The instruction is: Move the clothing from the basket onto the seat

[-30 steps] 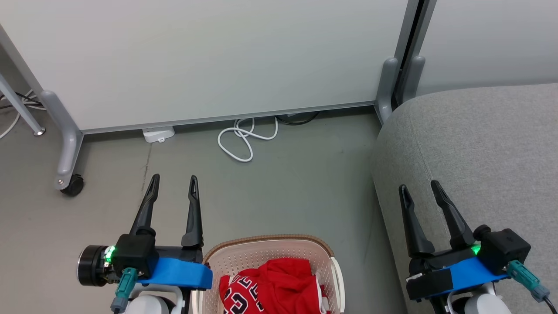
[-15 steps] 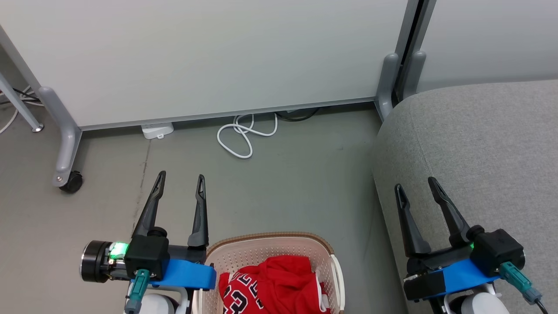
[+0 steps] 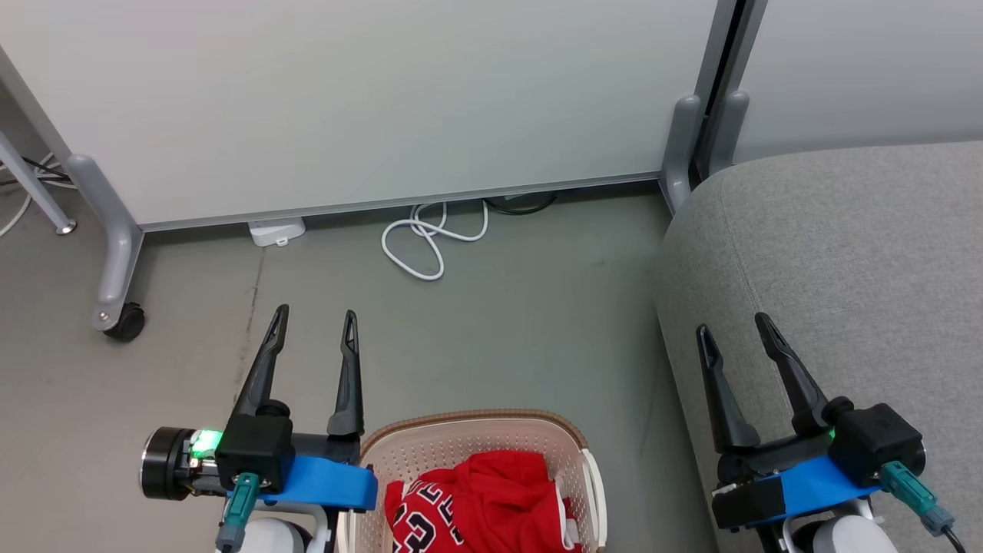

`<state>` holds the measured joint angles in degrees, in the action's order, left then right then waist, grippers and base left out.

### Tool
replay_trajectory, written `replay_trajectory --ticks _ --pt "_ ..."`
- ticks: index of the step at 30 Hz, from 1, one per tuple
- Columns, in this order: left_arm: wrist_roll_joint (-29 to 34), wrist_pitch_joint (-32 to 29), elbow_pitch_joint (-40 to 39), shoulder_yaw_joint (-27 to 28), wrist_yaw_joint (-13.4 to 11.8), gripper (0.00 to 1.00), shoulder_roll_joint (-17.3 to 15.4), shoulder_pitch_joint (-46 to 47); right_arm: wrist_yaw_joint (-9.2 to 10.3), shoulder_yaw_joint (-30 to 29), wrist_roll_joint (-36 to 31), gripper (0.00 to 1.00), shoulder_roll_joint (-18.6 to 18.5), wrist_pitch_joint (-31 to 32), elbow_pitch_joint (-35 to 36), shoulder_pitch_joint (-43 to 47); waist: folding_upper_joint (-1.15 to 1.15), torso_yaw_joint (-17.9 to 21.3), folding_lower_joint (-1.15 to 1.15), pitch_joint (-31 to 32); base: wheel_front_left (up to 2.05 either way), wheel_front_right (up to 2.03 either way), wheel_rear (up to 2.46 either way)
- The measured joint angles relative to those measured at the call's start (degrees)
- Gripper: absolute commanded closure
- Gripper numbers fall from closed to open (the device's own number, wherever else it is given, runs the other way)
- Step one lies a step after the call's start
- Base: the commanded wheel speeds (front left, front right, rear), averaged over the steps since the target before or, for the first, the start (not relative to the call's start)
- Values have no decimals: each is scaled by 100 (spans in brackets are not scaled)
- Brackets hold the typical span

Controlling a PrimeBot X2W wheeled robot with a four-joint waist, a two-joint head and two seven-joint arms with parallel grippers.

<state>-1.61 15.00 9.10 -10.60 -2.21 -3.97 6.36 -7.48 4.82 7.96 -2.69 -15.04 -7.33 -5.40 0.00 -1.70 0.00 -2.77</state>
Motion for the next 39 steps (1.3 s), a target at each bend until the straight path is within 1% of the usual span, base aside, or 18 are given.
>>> replay_trajectory --ticks 3,7,13,19,23,31,39 --pt "-35 0 34 13 31 0 8 0 0 -2 3 0 0 0 1 0 0 10 0 -22 0 0 0" --pt "-40 0 158 -15 146 0 9 63 0 -9 7 0 -1 0 16 -24 0 41 0 -111 0 0 0" --pt "32 7 454 -165 421 0 -49 393 0 -18 -10 0 -3 0 82 -161 0 146 0 -379 0 0 0" --pt "124 7 1003 -471 677 0 -116 792 0 3 -43 0 -4 -1 144 -321 0 332 0 -734 0 0 0" --pt "196 7 1449 -712 804 0 -182 1133 0 41 -46 0 -5 -1 235 -486 0 509 0 -1052 0 0 0" --pt "263 7 2429 -1246 929 0 -327 1881 0 185 -51 0 -9 -1 434 -856 0 883 1 -1782 0 0 0" --pt "260 7 3450 -1800 943 0 -500 2565 0 268 -33 0 -9 -2 666 -1183 0 1183 1 -2496 0 0 0"
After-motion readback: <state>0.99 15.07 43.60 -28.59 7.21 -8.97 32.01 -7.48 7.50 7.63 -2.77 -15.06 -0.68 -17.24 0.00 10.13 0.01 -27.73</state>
